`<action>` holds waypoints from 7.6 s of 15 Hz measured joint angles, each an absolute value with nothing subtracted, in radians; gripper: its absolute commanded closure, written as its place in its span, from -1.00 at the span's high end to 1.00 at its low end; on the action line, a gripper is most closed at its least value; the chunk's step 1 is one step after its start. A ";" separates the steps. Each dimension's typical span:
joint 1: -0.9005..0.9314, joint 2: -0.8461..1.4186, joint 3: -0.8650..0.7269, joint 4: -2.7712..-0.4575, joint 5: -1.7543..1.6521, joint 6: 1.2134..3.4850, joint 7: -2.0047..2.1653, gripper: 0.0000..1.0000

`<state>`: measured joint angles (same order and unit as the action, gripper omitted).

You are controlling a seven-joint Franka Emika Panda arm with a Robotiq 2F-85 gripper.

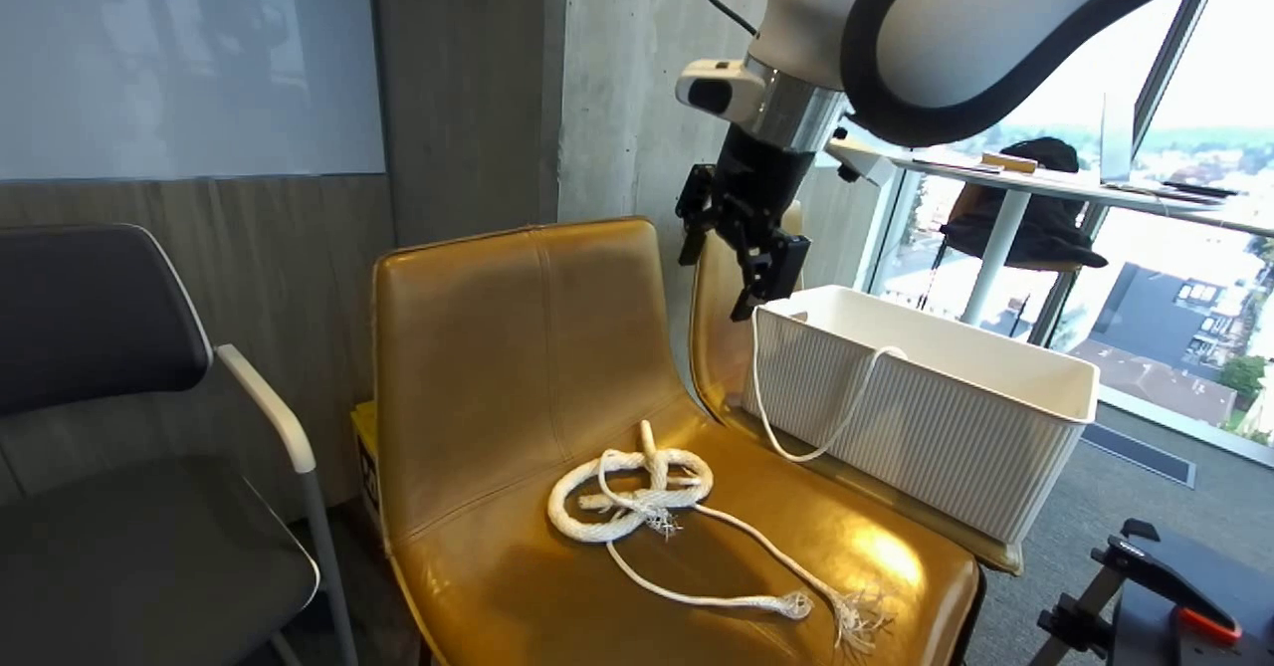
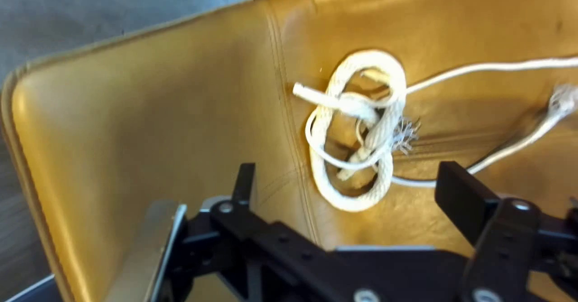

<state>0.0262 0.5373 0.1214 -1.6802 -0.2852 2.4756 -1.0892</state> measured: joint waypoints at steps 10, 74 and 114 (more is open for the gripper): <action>-0.025 0.559 0.050 -1.520 -0.285 2.032 -1.138 1.00; 0.028 0.176 0.117 -1.697 -0.224 2.207 -1.222 -0.98; 0.389 0.950 0.111 -0.649 -0.323 1.689 -1.083 -0.98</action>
